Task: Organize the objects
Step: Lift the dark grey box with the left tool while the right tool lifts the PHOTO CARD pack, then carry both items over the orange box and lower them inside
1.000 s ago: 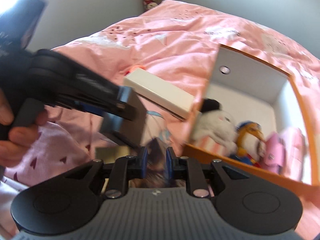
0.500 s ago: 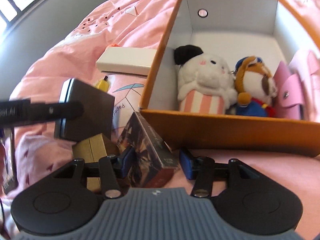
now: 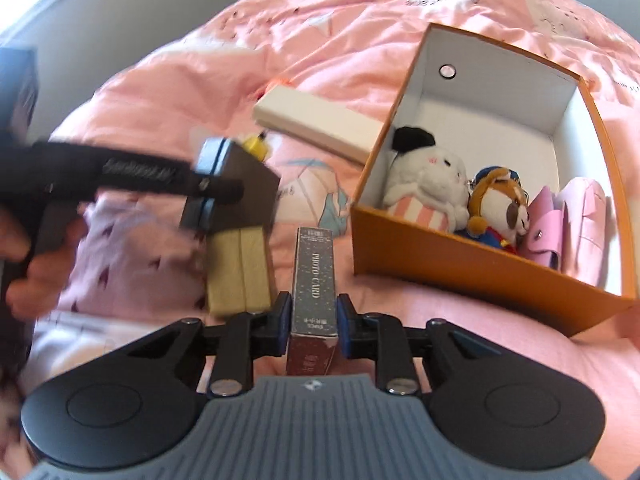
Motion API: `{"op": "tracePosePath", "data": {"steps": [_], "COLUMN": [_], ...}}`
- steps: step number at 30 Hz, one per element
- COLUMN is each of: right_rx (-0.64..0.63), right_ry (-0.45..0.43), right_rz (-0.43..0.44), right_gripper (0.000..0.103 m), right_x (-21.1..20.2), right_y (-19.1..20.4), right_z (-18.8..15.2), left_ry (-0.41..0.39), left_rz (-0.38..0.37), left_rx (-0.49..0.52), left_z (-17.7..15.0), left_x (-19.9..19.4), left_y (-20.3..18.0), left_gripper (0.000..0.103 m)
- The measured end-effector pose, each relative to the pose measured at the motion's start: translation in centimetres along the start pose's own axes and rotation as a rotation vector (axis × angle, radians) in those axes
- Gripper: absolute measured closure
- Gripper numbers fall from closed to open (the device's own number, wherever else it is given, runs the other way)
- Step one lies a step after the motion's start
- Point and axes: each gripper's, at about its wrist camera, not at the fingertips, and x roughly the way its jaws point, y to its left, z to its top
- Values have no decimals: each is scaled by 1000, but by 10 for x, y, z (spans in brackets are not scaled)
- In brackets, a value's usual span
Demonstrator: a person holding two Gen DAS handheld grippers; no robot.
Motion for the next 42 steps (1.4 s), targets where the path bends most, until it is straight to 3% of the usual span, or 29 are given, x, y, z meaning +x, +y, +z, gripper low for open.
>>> {"op": "tracePosePath", "data": {"steps": [6,14,17,21,28,34,42], "right_rx": [-1,18,40,51,111,198,299], "right_ry": [89,99,94,69,-38,-174,-357], "right_rz": [40,28,45,51,43,121,77], "right_gripper": [74,72,78,79,79,79,79], "right_x": [25,37,37,32,-5,-47,-81], "right_y": [3,-5,-9,-9,-17,-37,-80], "right_z": [0,13,14,13,16,21,42], "left_ry": [-2,1,2,2,-27,-42,-53], "left_rz": [14,21,22,16,-43,-149,-301], "left_rx": [36,21,22,11,-43,-80,-14], "left_z": [-3,-2,-2,-3,6,26,77], "left_x": [-1,-1,0,-1,-18,-38,-41], "left_y": [-5,1,1,3,5,-5,-57], "left_gripper": [61,61,61,62,62,62,62]}}
